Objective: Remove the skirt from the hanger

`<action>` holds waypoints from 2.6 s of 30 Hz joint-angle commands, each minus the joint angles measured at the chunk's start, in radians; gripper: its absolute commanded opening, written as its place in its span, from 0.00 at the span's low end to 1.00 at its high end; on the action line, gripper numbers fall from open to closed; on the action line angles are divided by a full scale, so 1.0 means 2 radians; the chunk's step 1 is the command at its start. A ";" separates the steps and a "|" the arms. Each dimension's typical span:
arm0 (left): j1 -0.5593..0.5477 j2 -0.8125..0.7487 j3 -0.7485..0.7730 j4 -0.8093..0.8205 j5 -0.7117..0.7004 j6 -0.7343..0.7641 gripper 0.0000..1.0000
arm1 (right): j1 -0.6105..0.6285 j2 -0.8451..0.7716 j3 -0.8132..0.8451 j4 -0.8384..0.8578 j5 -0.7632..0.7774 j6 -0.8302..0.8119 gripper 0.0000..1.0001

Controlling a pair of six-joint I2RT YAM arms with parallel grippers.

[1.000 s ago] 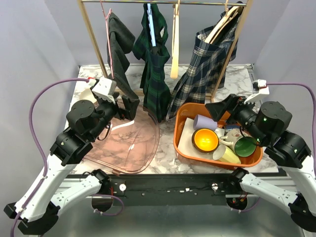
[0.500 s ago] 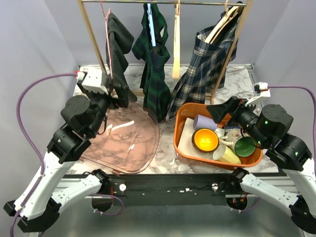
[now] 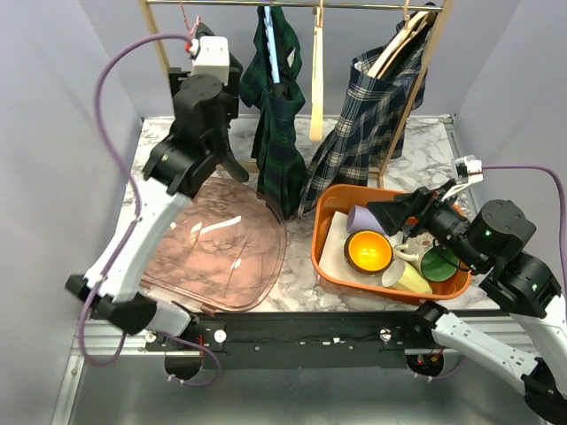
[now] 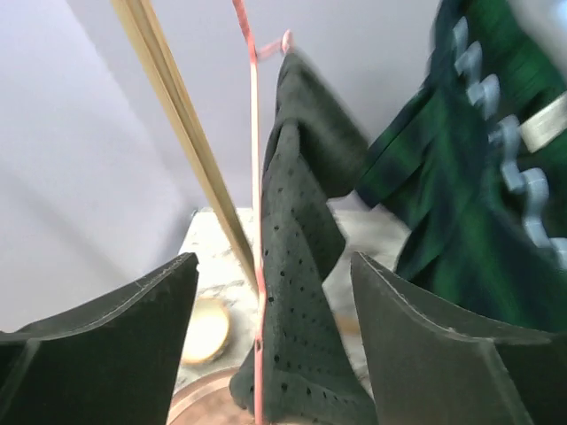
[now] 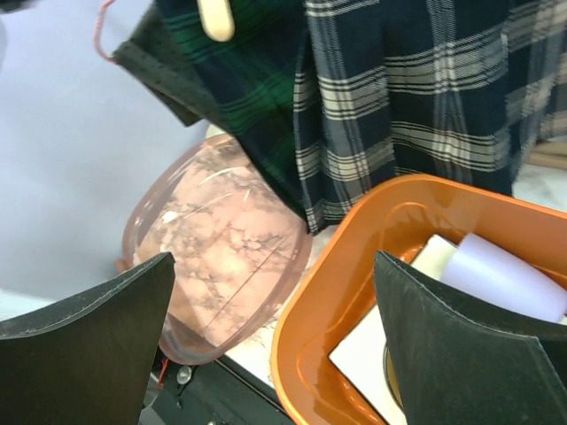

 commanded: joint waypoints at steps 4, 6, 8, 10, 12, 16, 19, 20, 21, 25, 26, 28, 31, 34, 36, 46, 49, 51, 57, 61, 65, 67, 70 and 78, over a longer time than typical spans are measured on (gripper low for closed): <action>0.051 0.060 0.067 -0.064 -0.016 0.012 0.63 | 0.004 -0.022 -0.023 0.044 -0.046 -0.011 1.00; 0.059 0.065 0.067 -0.062 -0.014 0.010 0.59 | 0.004 -0.024 -0.030 0.048 -0.050 -0.008 1.00; 0.073 0.068 0.066 -0.062 0.007 0.007 0.54 | 0.004 -0.024 -0.032 0.051 -0.053 -0.007 1.00; 0.083 0.074 0.066 -0.063 0.020 0.002 0.51 | 0.004 -0.021 -0.033 0.051 -0.053 -0.008 1.00; 0.092 0.078 0.067 -0.069 0.024 -0.004 0.51 | 0.004 -0.020 -0.032 0.051 -0.053 -0.007 1.00; 0.103 0.083 0.065 -0.073 0.046 -0.014 0.50 | 0.004 -0.020 -0.025 0.051 -0.053 -0.007 1.00; 0.110 0.089 0.066 -0.074 0.052 -0.013 0.43 | 0.004 -0.018 -0.023 0.053 -0.053 -0.008 1.00; 0.110 0.091 0.067 -0.073 0.052 -0.012 0.43 | 0.004 -0.018 -0.019 0.052 -0.053 -0.007 1.00; 0.111 0.092 0.068 -0.072 0.051 -0.011 0.43 | 0.004 -0.018 -0.018 0.052 -0.053 -0.007 1.00; 0.113 0.088 0.059 -0.052 0.077 0.004 0.51 | 0.004 -0.018 -0.015 0.051 -0.053 -0.003 1.00; 0.113 0.088 0.057 -0.044 0.084 0.005 0.51 | 0.004 -0.018 -0.016 0.052 -0.053 -0.001 1.00; 0.116 0.088 0.057 -0.042 0.090 0.005 0.39 | 0.004 -0.019 -0.016 0.055 -0.053 -0.001 1.00; 0.116 0.088 0.066 -0.044 0.092 0.006 0.17 | 0.004 -0.020 -0.015 0.056 -0.053 -0.001 1.00; 0.116 0.089 0.085 -0.048 0.105 0.012 0.00 | 0.004 -0.022 -0.015 0.062 -0.075 -0.008 1.00; 0.116 0.091 0.100 -0.048 0.115 0.019 0.00 | 0.004 -0.024 -0.018 0.070 -0.083 -0.013 0.99; 0.116 0.091 0.136 -0.013 0.127 0.064 0.00 | 0.004 -0.034 -0.027 0.093 -0.099 -0.015 0.99; 0.116 0.085 0.146 -0.006 0.121 0.061 0.00 | 0.004 -0.034 -0.026 0.092 -0.097 -0.013 0.99; 0.116 0.081 0.148 -0.008 0.123 0.056 0.00 | 0.004 -0.033 -0.025 0.093 -0.093 -0.013 0.99; 0.116 0.058 0.126 -0.012 0.154 0.051 0.00 | 0.004 -0.015 -0.015 0.080 -0.086 -0.028 0.99; 0.116 0.035 0.110 -0.011 0.161 0.041 0.00 | 0.004 -0.003 0.000 0.073 -0.088 -0.036 0.99; 0.116 0.016 0.097 -0.010 0.180 0.043 0.00 | 0.004 0.005 -0.007 0.094 -0.105 -0.038 0.99; 0.116 0.003 0.087 -0.005 0.184 0.050 0.00 | 0.004 0.015 -0.003 0.095 -0.109 -0.035 0.99; 0.116 -0.004 0.092 -0.013 0.179 0.053 0.00 | 0.004 0.046 0.032 0.077 -0.112 -0.033 0.99; 0.116 -0.054 0.084 -0.101 0.208 -0.005 0.00 | 0.008 0.165 0.156 0.073 -0.188 -0.025 0.89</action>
